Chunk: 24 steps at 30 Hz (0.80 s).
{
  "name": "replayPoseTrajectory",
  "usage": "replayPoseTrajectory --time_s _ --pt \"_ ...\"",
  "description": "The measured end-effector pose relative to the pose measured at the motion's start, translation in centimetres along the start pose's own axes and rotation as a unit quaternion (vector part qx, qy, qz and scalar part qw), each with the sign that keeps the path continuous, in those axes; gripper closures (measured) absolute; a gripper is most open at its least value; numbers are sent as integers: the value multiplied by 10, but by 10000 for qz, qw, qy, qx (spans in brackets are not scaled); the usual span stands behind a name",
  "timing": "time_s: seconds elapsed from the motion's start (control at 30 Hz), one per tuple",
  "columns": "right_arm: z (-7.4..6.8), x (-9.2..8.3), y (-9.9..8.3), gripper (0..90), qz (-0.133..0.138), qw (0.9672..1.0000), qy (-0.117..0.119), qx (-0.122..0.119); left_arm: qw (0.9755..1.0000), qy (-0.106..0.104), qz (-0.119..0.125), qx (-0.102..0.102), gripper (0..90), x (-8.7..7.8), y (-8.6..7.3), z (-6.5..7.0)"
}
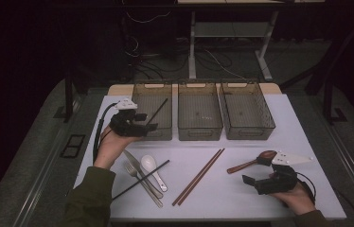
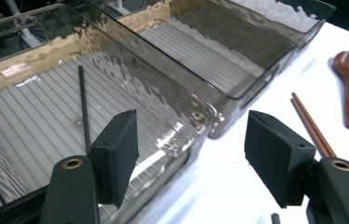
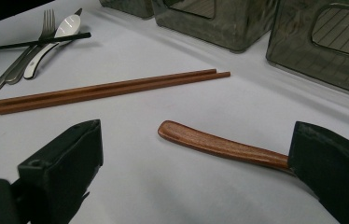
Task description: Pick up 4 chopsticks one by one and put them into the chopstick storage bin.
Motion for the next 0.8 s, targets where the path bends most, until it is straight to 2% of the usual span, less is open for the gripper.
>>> replayPoseTrajectory --time_s 0.37,0.6,0.8 --pt "0 -1 0 29 12 10000 -9 16 9999 -74 102 116 293 -18 -19 23" --pt "0 0 0 29 7 10000 -8 11 9995 -161 261 81 243 -28 -34 34" --pt "0 -1 0 29 44 10000 6 29 9994 -104 255 201 216 -35 -49 43"
Point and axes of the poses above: each handheld gripper's, and its own axes: x roughly forward along the jaws, y roughly out of its top, z roughly to its right, the point moved 3 cm from there along x, roughly forward along the jaws, and after that the axes turned 5 degrees about y, right-handed, at the moved point
